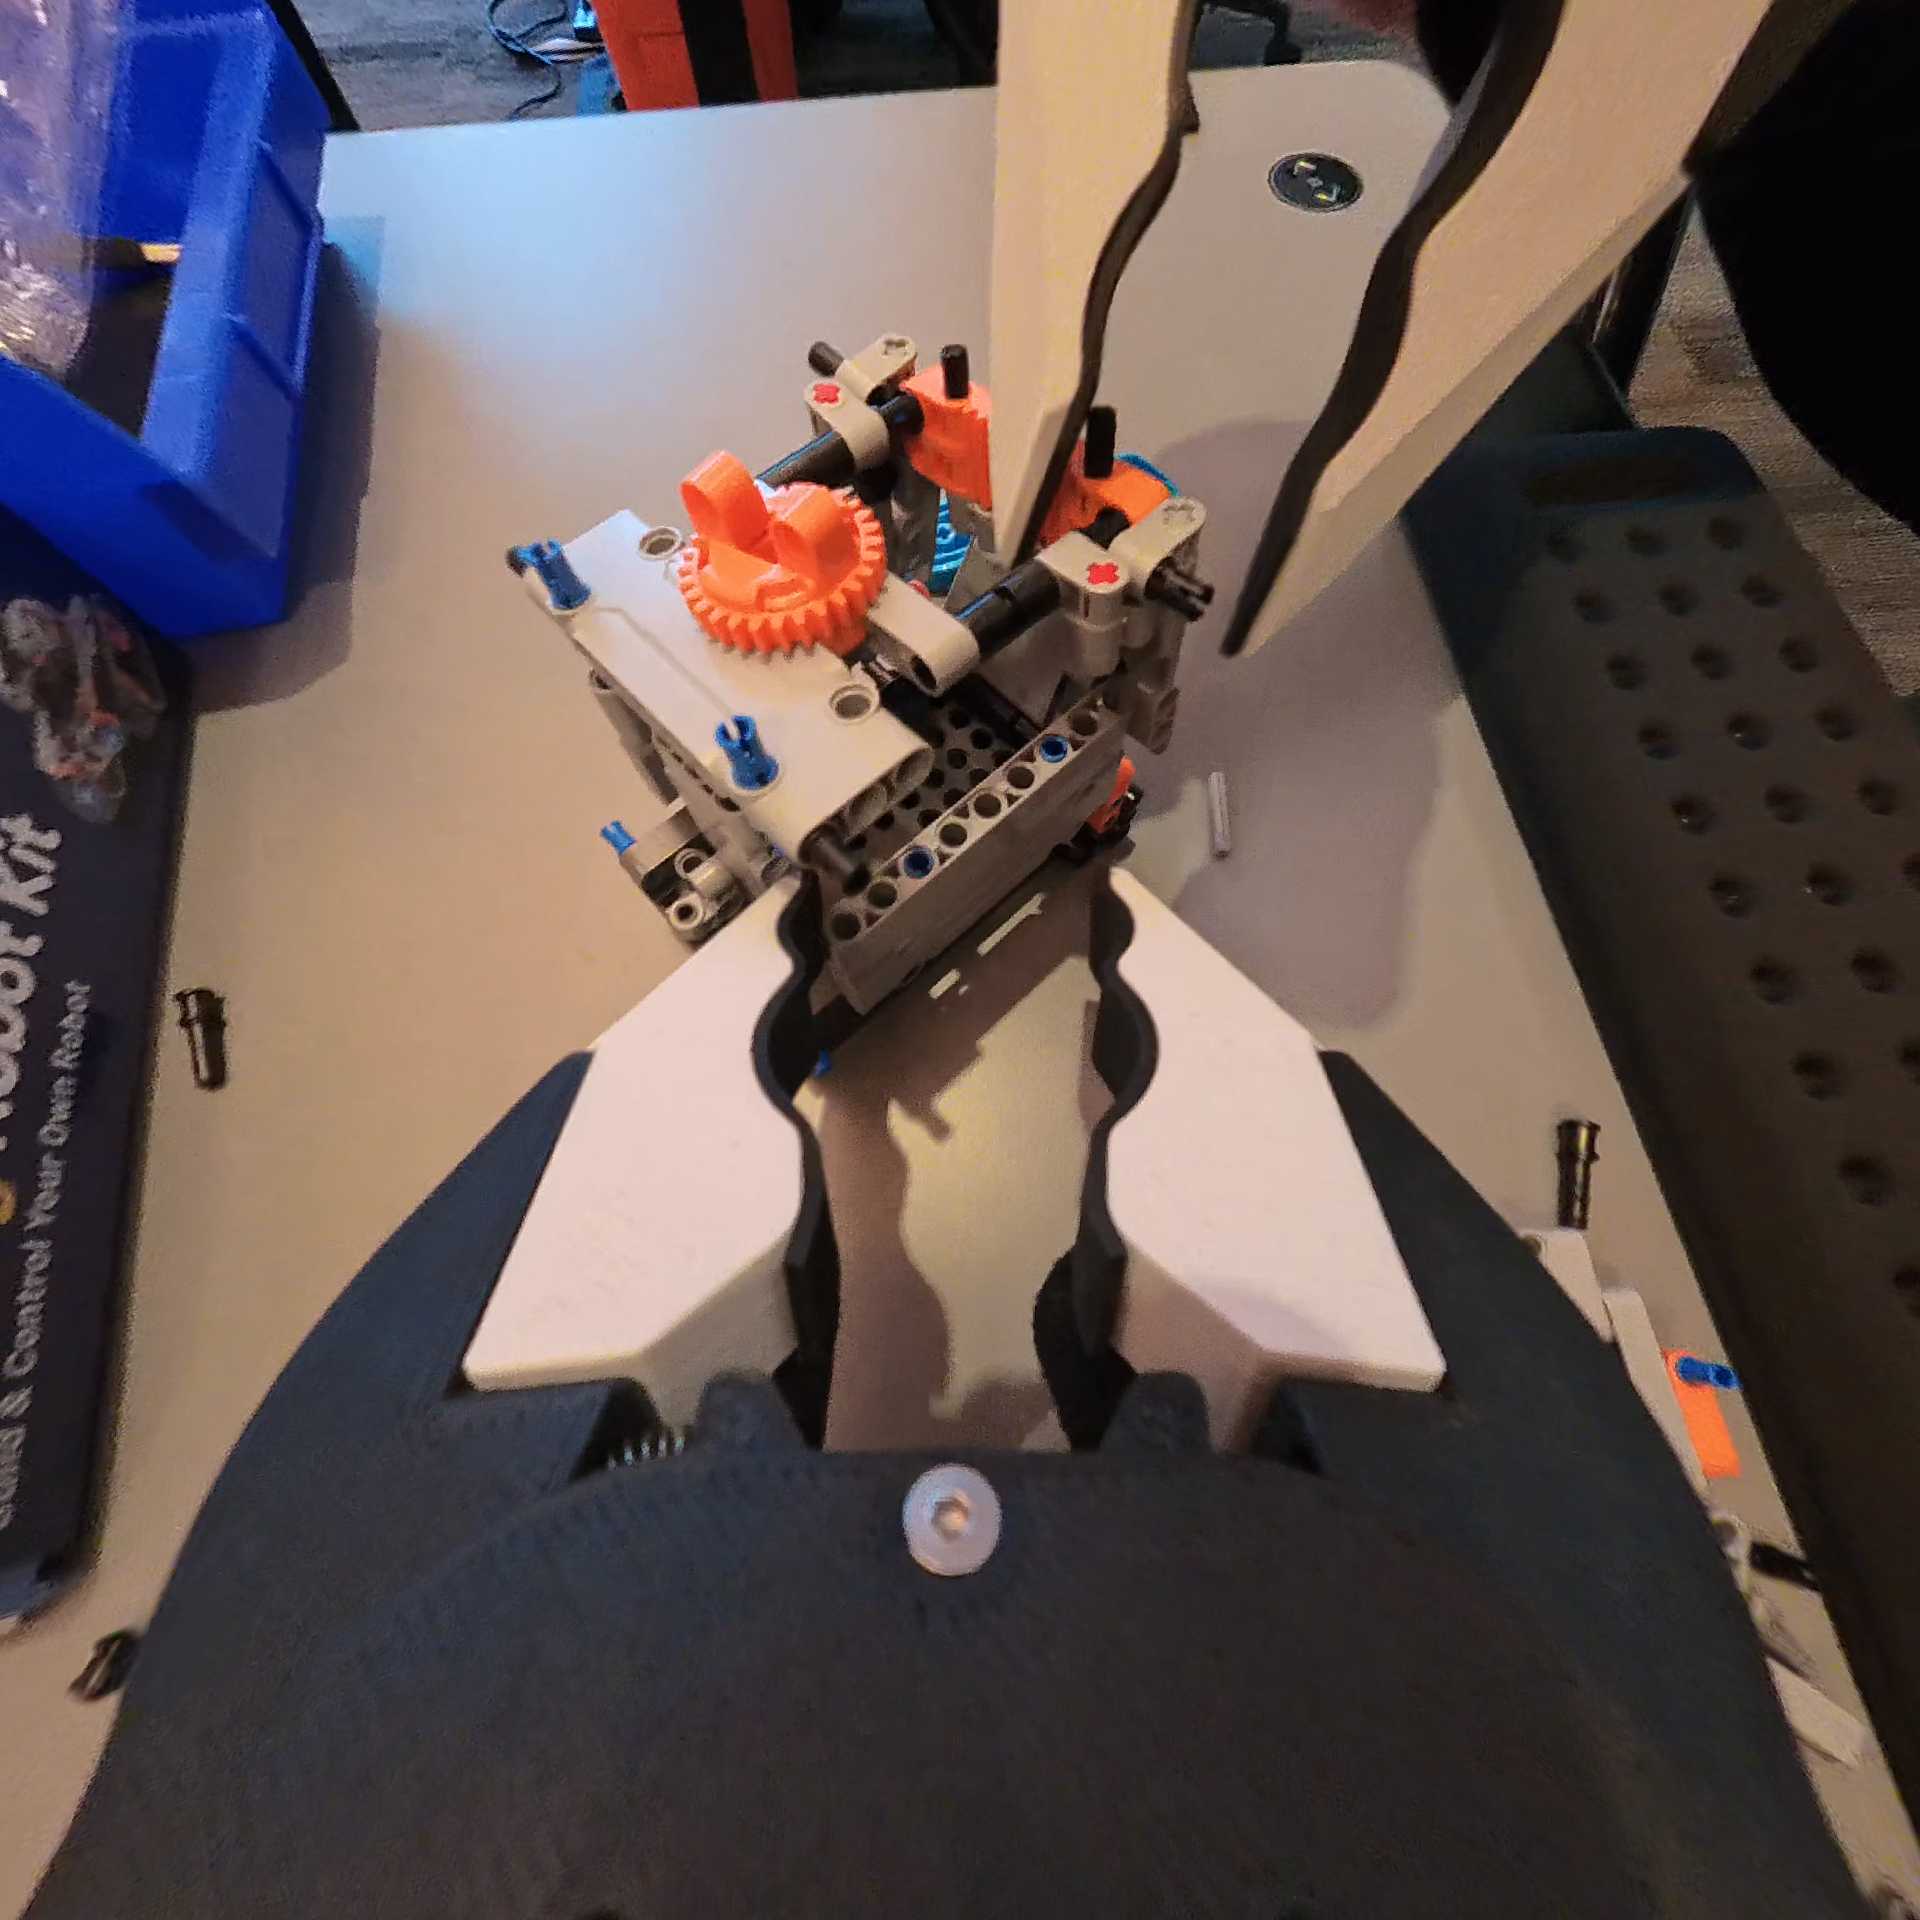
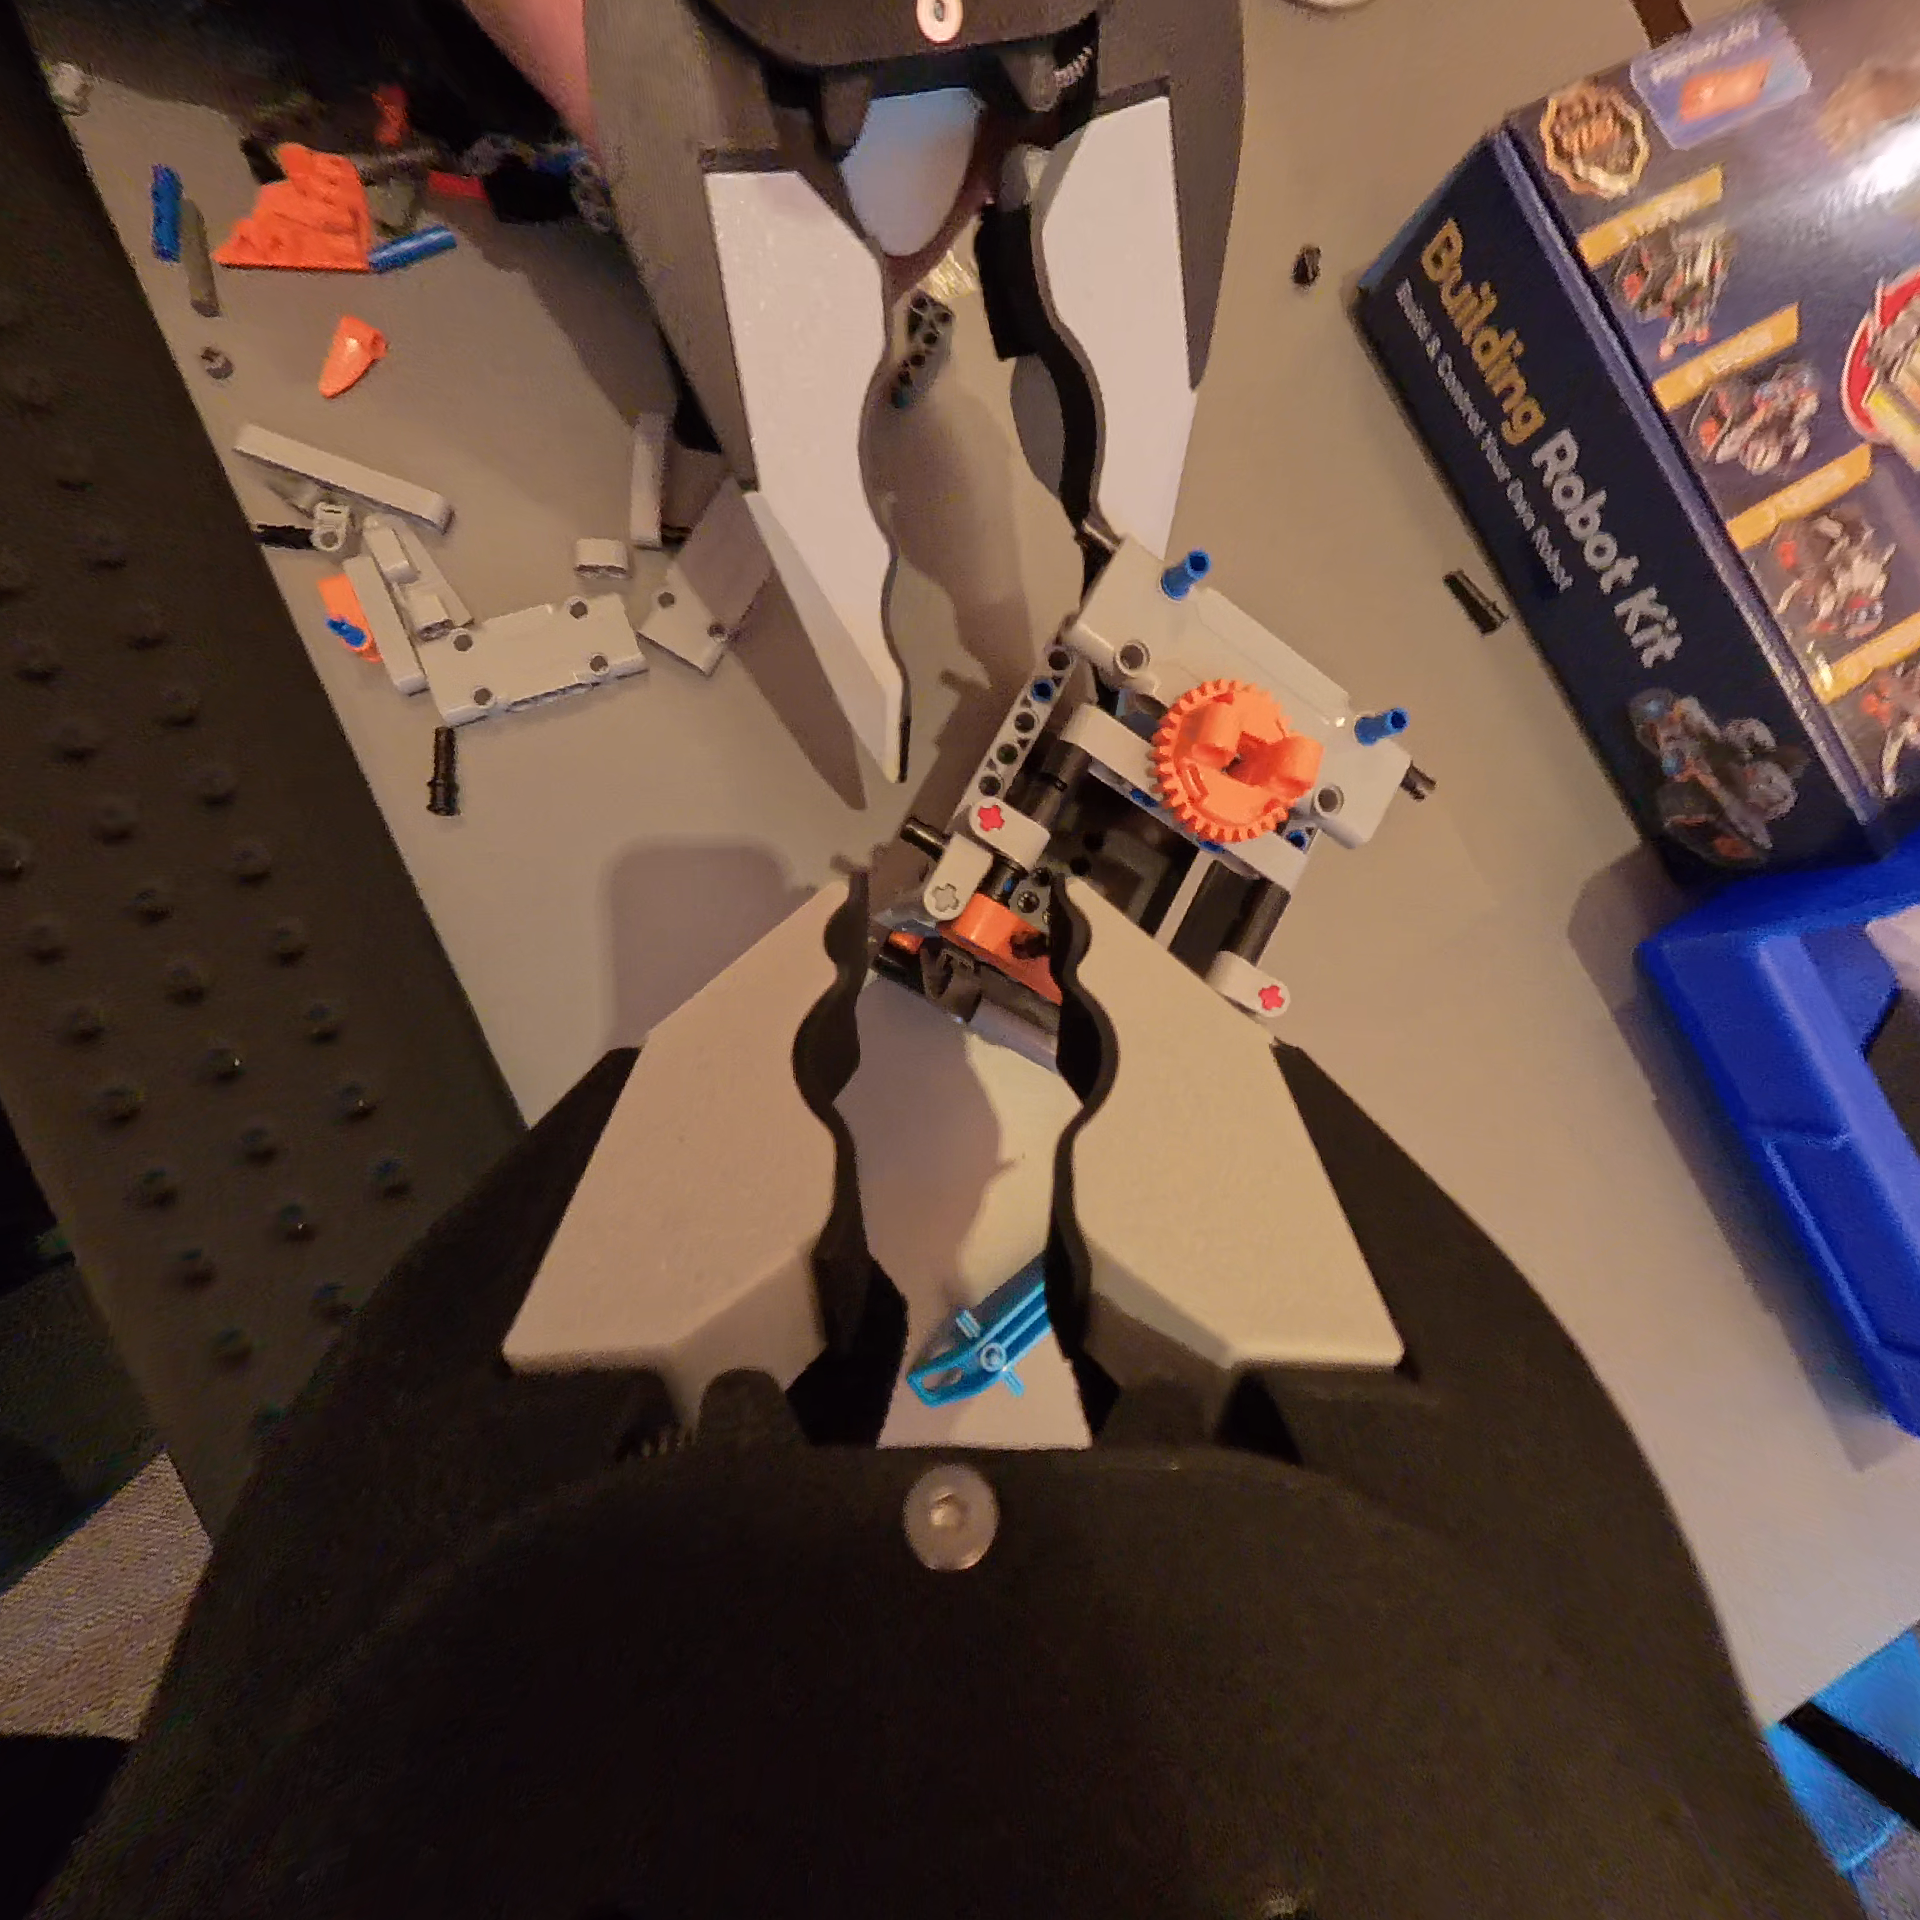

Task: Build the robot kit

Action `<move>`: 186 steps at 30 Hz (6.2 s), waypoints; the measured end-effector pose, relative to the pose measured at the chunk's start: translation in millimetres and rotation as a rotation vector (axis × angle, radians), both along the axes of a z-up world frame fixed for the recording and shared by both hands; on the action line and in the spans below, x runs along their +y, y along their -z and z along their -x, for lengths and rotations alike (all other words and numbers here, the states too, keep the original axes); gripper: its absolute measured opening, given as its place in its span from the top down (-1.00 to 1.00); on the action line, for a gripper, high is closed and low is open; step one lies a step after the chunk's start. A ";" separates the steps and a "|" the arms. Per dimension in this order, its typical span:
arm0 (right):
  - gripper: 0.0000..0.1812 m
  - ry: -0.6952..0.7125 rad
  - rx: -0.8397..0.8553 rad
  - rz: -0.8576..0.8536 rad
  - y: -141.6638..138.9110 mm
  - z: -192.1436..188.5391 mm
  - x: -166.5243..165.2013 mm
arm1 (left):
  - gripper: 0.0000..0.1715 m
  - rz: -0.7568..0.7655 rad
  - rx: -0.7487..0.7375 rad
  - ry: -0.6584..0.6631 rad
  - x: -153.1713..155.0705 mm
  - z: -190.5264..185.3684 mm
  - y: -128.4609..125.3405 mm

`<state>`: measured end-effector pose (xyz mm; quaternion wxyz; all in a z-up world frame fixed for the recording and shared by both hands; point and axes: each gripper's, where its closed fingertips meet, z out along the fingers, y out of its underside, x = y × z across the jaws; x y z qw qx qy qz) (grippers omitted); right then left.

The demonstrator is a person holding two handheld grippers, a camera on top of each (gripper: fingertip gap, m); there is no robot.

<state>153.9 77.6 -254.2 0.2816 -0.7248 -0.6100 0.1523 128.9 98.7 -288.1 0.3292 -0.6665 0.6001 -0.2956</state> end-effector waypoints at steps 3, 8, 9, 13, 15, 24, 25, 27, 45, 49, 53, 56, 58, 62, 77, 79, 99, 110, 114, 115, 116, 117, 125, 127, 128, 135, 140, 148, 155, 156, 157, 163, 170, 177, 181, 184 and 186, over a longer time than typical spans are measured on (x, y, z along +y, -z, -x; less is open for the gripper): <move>0.74 0.029 -0.022 0.007 4.0 -1.8 1.7 | 0.50 0.026 -0.026 0.008 -0.6 -7.6 3.2; 0.73 0.017 -0.076 0.019 4.6 -9.8 -0.7 | 0.72 0.087 -0.057 0.024 -3.3 -10.5 2.4; 0.73 0.012 -0.085 0.026 5.0 -11.2 -1.5 | 0.73 0.094 -0.059 0.023 -4.1 -11.3 2.6; 0.73 -0.009 -0.107 0.024 5.2 -16.4 -3.4 | 0.79 0.093 -0.049 0.048 -10.0 -13.3 3.1; 0.72 -0.012 -0.114 0.020 5.5 -19.0 -3.6 | 0.81 0.110 -0.051 0.062 -13.2 -14.1 3.0; 0.72 -0.064 -0.180 0.006 6.7 -23.9 -6.6 | 0.86 0.168 -0.050 0.108 -19.5 -15.5 2.9; 0.72 -0.062 -0.193 0.011 6.8 -24.1 -6.1 | 0.86 0.170 -0.051 0.109 -18.7 -15.8 2.8; 0.73 -0.078 -0.223 0.003 7.2 -24.3 -6.4 | 0.86 0.186 -0.049 0.119 -18.5 -16.0 2.8; 0.76 -0.134 -0.309 0.042 9.0 -28.1 -6.6 | 0.87 0.272 -0.093 0.136 -14.6 -19.1 2.3; 0.76 -0.125 -0.326 0.040 9.4 -28.8 -6.1 | 0.87 0.261 -0.088 0.142 -15.7 -18.7 2.2; 0.75 -0.101 -0.365 0.054 9.9 -29.6 -3.2 | 0.89 0.251 -0.089 0.147 -16.8 -18.5 1.9; 0.75 -0.102 -0.375 0.050 10.4 -30.0 -2.6 | 0.89 0.253 -0.091 0.144 -16.5 -18.6 1.5; 0.76 -0.118 -0.418 0.031 14.5 -31.6 -4.2 | 0.89 0.257 -0.097 0.141 -16.4 -19.1 1.3; 0.78 -0.120 -0.422 0.028 17.2 -30.0 -4.5 | 0.88 0.258 -0.100 0.129 -14.0 -18.9 1.7; 0.68 -0.023 -0.302 -0.007 13.4 -31.4 -7.9 | 0.87 0.252 -0.088 0.118 -19.7 -20.2 1.3; 0.66 -0.023 -0.387 -0.086 11.7 -33.1 -3.6 | 0.87 0.257 -0.091 0.105 -18.9 -19.7 1.5; 0.31 0.104 -0.054 0.005 -17.8 -34.7 25.4 | 0.89 0.252 -0.111 0.074 -18.4 -20.8 1.1; 0.26 0.034 -0.093 0.070 -1.7 -28.0 33.9 | 0.91 0.254 -0.123 0.080 -16.2 -20.8 -0.1; 0.28 0.025 -0.060 0.108 -4.4 -28.7 31.4 | 0.90 0.247 -0.116 0.089 -16.4 -20.9 0.2; 0.35 0.023 -0.044 0.128 -6.9 -28.1 28.9 | 0.91 0.240 -0.117 0.088 -15.9 -20.8 0.2; 0.35 0.035 -0.028 0.129 -9.2 -28.1 29.5 | 0.91 0.240 -0.115 0.087 -15.4 -20.5 0.6; 0.34 0.052 -0.032 0.117 -9.1 -30.4 32.3 | 0.91 0.238 -0.115 0.086 -14.7 -20.5 0.5; 0.32 0.050 -0.027 0.103 -14.3 -31.7 37.6 | 0.91 0.237 -0.114 0.092 -12.9 -20.8 0.6; 0.31 0.050 -0.063 0.119 -8.4 -33.0 39.2 | 0.91 0.240 -0.112 0.093 -12.5 -20.6 1.1; 0.31 0.050 -0.067 0.137 -7.1 -32.6 38.5 | 0.90 0.238 -0.111 0.090 -11.9 -20.3 1.6; 0.40 0.037 -0.085 0.183 -6.0 -30.7 35.0 | 0.91 0.236 -0.110 0.092 -11.7 -20.2 1.5; 0.40 0.041 -0.071 0.188 -5.6 -31.2 36.0 | 0.91 0.229 -0.107 0.087 -11.2 -20.3 1.4; 0.24 0.041 -0.092 0.139 -8.7 -29.0 30.6 | 0.90 0.218 -0.104 0.085 -11.8 -20.1 1.5; 0.08 0.137 0.025 0.071 -23.1 -26.6 39.9 | 0.89 0.206 -0.099 0.068 -9.7 -18.0 1.6; 0.04 0.147 0.051 0.074 -24.5 -27.3 41.7 | 0.89 0.206 -0.100 0.067 -9.4 -17.4 1.2; 0.03 0.156 0.075 0.086 -24.3 -28.1 43.1 | 0.88 0.208 -0.100 0.066 -9.2 -16.9 0.9; -0.10 0.200 0.112 0.203 -0.3 -34.1 49.8 | 0.84 0.198 -0.076 0.063 -7.9 -12.7 3.7; -0.02 0.175 0.105 0.222 11.8 -25.5 45.5 | 0.79 0.223 -0.073 0.067 -6.8 -8.5 6.0; 0.03 0.182 0.098 0.195 9.1 -25.8 44.5 | 0.66 0.221 -0.054 0.070 -4.0 1.3 0.8; 0.05 0.201 0.114 0.141 -5.8 -28.8 44.3 | 0.55 0.182 -0.003 0.068 1.7 15.2 -0.5; 0.12 0.191 0.116 0.090 -19.3 -25.5 41.0 | 0.52 0.147 0.046 0.065 6.2 24.3 5.3; 0.13 0.175 0.101 0.068 -24.3 -19.5 36.9 | 0.53 0.139 0.037 0.067 6.7 24.2 5.0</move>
